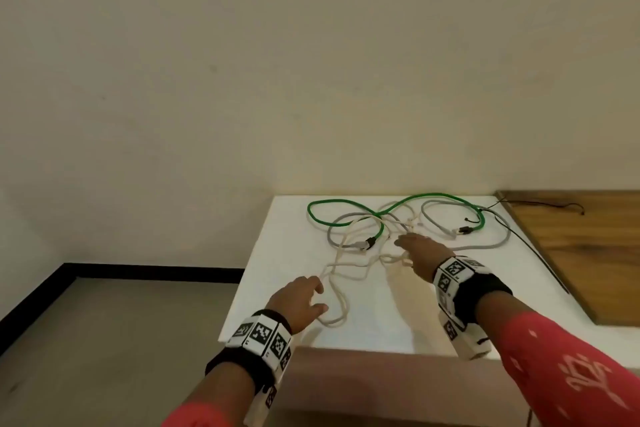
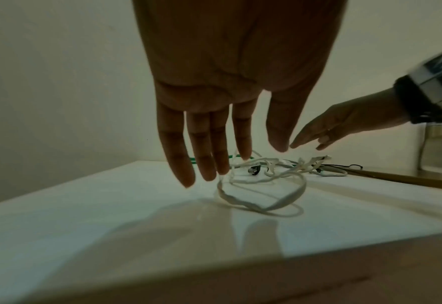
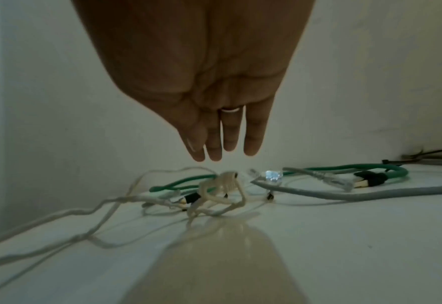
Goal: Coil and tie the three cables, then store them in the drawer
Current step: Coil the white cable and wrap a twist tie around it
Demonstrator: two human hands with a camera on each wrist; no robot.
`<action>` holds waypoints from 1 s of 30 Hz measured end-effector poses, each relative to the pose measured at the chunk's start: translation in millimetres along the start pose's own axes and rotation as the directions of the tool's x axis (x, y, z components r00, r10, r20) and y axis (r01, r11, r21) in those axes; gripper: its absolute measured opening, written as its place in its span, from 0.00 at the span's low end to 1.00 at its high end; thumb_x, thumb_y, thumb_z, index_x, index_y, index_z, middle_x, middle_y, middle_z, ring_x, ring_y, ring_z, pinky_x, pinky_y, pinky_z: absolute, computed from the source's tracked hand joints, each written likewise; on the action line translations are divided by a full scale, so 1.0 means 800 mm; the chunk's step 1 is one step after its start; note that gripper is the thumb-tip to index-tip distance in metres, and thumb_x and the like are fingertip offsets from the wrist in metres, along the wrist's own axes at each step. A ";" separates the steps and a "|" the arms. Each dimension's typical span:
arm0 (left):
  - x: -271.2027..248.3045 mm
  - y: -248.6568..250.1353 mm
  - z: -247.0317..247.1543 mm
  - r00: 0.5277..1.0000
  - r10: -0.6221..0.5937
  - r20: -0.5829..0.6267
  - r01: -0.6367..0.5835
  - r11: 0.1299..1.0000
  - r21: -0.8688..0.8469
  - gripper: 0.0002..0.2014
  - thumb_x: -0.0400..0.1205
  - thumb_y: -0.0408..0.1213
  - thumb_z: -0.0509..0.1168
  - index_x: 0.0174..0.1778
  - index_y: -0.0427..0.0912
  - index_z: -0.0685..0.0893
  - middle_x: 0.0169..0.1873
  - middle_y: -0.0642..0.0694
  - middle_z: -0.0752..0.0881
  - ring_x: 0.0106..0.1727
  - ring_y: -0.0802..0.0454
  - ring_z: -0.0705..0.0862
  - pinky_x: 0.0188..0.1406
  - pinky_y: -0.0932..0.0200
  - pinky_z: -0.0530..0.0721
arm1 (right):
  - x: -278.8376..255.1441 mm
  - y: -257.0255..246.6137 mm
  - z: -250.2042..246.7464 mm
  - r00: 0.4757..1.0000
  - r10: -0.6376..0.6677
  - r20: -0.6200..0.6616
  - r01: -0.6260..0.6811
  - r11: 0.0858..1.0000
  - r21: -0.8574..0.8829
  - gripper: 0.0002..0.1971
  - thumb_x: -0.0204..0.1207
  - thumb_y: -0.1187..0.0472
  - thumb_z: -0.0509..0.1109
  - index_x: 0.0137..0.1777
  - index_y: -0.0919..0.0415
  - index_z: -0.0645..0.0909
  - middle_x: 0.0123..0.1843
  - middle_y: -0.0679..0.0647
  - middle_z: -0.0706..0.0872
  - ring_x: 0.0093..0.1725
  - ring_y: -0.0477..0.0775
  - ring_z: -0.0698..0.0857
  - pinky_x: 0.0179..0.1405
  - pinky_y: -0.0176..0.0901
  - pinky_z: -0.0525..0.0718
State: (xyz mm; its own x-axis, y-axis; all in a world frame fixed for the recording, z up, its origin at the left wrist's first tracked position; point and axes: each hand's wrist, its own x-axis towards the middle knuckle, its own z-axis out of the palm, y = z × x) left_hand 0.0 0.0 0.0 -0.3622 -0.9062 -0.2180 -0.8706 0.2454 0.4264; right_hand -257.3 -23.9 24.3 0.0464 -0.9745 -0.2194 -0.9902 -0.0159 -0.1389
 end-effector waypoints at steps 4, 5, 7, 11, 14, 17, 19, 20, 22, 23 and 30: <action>0.003 -0.011 0.006 1.000 0.008 0.005 -0.008 1.000 -0.011 0.16 0.80 0.45 0.62 0.63 0.44 0.74 0.61 0.44 0.78 0.60 0.48 0.79 0.60 0.56 0.76 | 0.012 -0.008 0.013 0.996 0.050 0.074 -0.040 0.989 -0.140 0.23 0.79 0.68 0.54 0.74 0.56 0.66 0.75 0.58 0.70 0.77 0.59 0.65 0.74 0.55 0.69; 0.002 -0.013 0.007 1.000 0.009 0.013 -0.008 1.000 -0.016 0.16 0.80 0.45 0.62 0.63 0.45 0.74 0.61 0.45 0.78 0.60 0.48 0.79 0.60 0.56 0.76 | 0.013 -0.009 0.015 0.993 0.074 0.096 -0.055 0.982 -0.182 0.21 0.79 0.67 0.55 0.72 0.56 0.69 0.72 0.58 0.73 0.74 0.60 0.69 0.72 0.55 0.70; -0.002 -0.015 0.006 1.000 0.014 0.006 -0.014 1.000 -0.015 0.17 0.81 0.46 0.61 0.63 0.45 0.73 0.62 0.45 0.77 0.60 0.48 0.79 0.61 0.56 0.76 | 0.008 -0.012 0.018 0.990 0.076 0.122 -0.050 0.978 -0.204 0.17 0.79 0.65 0.57 0.67 0.57 0.75 0.69 0.58 0.75 0.70 0.60 0.74 0.69 0.54 0.71; -0.014 -0.010 0.003 0.999 0.027 -0.027 -0.028 0.999 -0.032 0.19 0.81 0.45 0.61 0.66 0.45 0.71 0.64 0.45 0.76 0.62 0.48 0.79 0.62 0.54 0.76 | -0.014 -0.021 0.015 0.999 -0.018 0.046 0.023 0.994 -0.104 0.14 0.80 0.60 0.61 0.62 0.60 0.80 0.62 0.59 0.79 0.65 0.60 0.78 0.61 0.47 0.75; -0.026 -0.001 0.003 0.998 0.050 -0.037 -0.052 0.997 -0.063 0.22 0.80 0.45 0.62 0.69 0.47 0.67 0.65 0.44 0.76 0.63 0.47 0.78 0.63 0.53 0.76 | -0.038 -0.028 0.008 0.999 -0.047 -0.006 0.047 0.997 0.054 0.13 0.78 0.59 0.64 0.60 0.60 0.82 0.52 0.56 0.80 0.62 0.59 0.79 0.58 0.44 0.75; -0.039 0.013 0.003 0.996 0.088 -0.015 -0.089 0.991 -0.101 0.27 0.79 0.45 0.64 0.72 0.49 0.64 0.65 0.42 0.76 0.65 0.47 0.77 0.64 0.54 0.75 | -0.064 -0.036 -0.003 0.990 -0.093 -0.108 0.115 0.968 0.222 0.11 0.76 0.61 0.69 0.56 0.62 0.85 0.34 0.41 0.73 0.53 0.56 0.80 0.52 0.41 0.74; -0.047 0.023 0.004 0.991 0.131 0.006 -0.129 0.983 -0.129 0.28 0.79 0.44 0.65 0.73 0.50 0.64 0.65 0.41 0.77 0.65 0.47 0.77 0.63 0.55 0.75 | -0.080 -0.041 -0.009 0.977 -0.112 -0.183 0.165 0.936 0.311 0.10 0.74 0.64 0.70 0.54 0.63 0.86 0.33 0.40 0.72 0.47 0.50 0.76 0.47 0.36 0.71; -0.049 0.028 0.005 0.988 0.152 0.012 -0.149 0.979 -0.137 0.27 0.79 0.45 0.65 0.73 0.50 0.65 0.64 0.40 0.78 0.64 0.47 0.78 0.63 0.55 0.75 | -0.085 -0.042 -0.010 0.969 -0.123 -0.214 0.196 0.912 0.362 0.09 0.74 0.65 0.70 0.53 0.64 0.86 0.34 0.43 0.74 0.46 0.50 0.75 0.46 0.34 0.71; -0.053 0.039 0.008 0.985 0.171 0.020 -0.167 0.978 -0.127 0.22 0.80 0.45 0.63 0.70 0.49 0.70 0.62 0.39 0.80 0.61 0.46 0.80 0.60 0.56 0.75 | -0.096 -0.046 -0.012 0.951 -0.141 -0.274 0.264 0.832 0.488 0.08 0.72 0.69 0.71 0.50 0.66 0.87 0.37 0.48 0.77 0.46 0.52 0.77 0.44 0.27 0.73; -0.053 0.043 0.009 0.986 0.168 0.011 -0.166 0.981 -0.104 0.18 0.81 0.44 0.62 0.67 0.47 0.74 0.60 0.40 0.81 0.60 0.46 0.80 0.59 0.55 0.76 | -0.100 -0.047 -0.014 0.942 -0.150 -0.299 0.298 0.782 0.547 0.07 0.72 0.71 0.71 0.48 0.65 0.87 0.38 0.49 0.77 0.46 0.53 0.78 0.42 0.22 0.74; -0.047 0.043 0.019 0.985 0.124 0.121 -0.123 0.992 -0.013 0.22 0.76 0.49 0.67 0.64 0.46 0.76 0.65 0.44 0.78 0.63 0.46 0.78 0.62 0.53 0.74 | -0.104 -0.033 -0.010 0.937 -0.104 -0.332 0.321 0.629 0.708 0.13 0.73 0.69 0.70 0.34 0.49 0.82 0.37 0.58 0.84 0.42 0.55 0.81 0.49 0.50 0.79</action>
State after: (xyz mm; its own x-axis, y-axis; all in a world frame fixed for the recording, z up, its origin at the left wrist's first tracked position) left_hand -21.5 47.5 9.8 -0.5046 -0.8207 -0.2680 -0.8149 0.3503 0.4617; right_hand -235.9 56.1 53.9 0.1027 -0.9862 0.1296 -0.5146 -0.1642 -0.8415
